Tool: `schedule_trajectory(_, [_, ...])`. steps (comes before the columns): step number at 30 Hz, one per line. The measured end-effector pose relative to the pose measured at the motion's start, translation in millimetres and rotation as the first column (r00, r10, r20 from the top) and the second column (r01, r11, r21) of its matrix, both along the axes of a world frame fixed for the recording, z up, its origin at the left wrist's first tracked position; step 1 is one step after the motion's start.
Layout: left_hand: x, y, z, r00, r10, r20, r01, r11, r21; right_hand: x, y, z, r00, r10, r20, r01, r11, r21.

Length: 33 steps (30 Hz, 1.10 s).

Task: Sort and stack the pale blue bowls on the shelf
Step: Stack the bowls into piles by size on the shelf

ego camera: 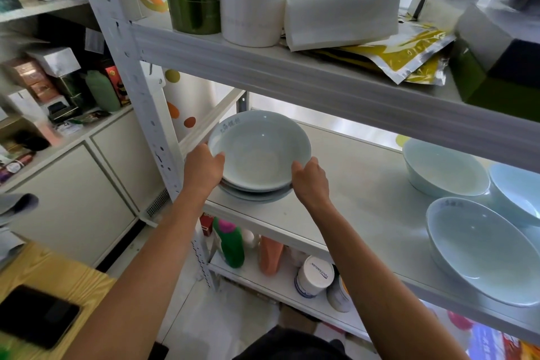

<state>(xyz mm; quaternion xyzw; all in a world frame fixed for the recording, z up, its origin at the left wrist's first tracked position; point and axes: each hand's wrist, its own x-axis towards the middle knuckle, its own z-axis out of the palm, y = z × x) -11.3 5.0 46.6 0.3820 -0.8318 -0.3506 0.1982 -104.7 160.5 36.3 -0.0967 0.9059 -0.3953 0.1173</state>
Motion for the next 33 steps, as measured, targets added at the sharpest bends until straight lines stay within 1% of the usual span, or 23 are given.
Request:
schedule_trajectory(4, [0.7,-2.3,-2.1,1.0,0.0,0.018,0.001,0.999,-0.042,-0.3,-2.2,-1.0,1.0,0.018,0.006,-0.018,1.0,0.02])
schedule_trajectory(7, [-0.8,-5.2,-4.3,0.999,0.006,0.035,-0.005,0.999,-0.033,-2.4,-4.4,-0.8,1.0,0.027,-0.001,-0.027,0.999,0.04])
schedule_trajectory(16, [-9.0,-18.7,-12.5,0.986,0.007,0.168,0.008,0.996,-0.087,-7.7,-1.7,3.4,0.999,0.051,-0.009,-0.05,0.99,0.132])
schedule_trajectory(21, [-10.7,-19.4,-11.0,0.979,0.008,0.202,0.02,0.99,-0.137,-10.9,10.6,5.0,0.992,0.092,-0.084,-0.073,0.977,0.199])
schedule_trajectory(22, [-10.2,-18.4,-10.0,0.98,0.006,0.2,0.028,0.985,-0.169,-11.4,15.0,5.5,0.99,0.094,-0.107,-0.07,0.975,0.213])
schedule_trajectory(26, [-14.7,-6.6,-5.2,0.992,-0.051,0.115,0.094,0.909,-0.406,-17.4,43.5,4.6,0.969,0.051,-0.24,0.0,0.978,0.21])
schedule_trajectory(28, [-25.7,8.2,-1.8,0.98,-0.152,0.125,0.193,0.863,-0.467,-21.1,65.2,3.4,0.949,0.043,-0.313,0.037,0.969,0.243])
schedule_trajectory(30, [-39.3,27.9,0.1,0.955,-0.255,0.154,0.298,0.809,-0.507,-25.4,89.0,2.0,0.921,0.076,-0.383,0.053,0.947,0.316])
schedule_trajectory(33, [-56.8,63.7,0.5,0.913,-0.36,0.192,0.403,0.726,-0.557,-32.1,124.1,-1.6,0.901,0.107,-0.42,0.084,0.907,0.413])
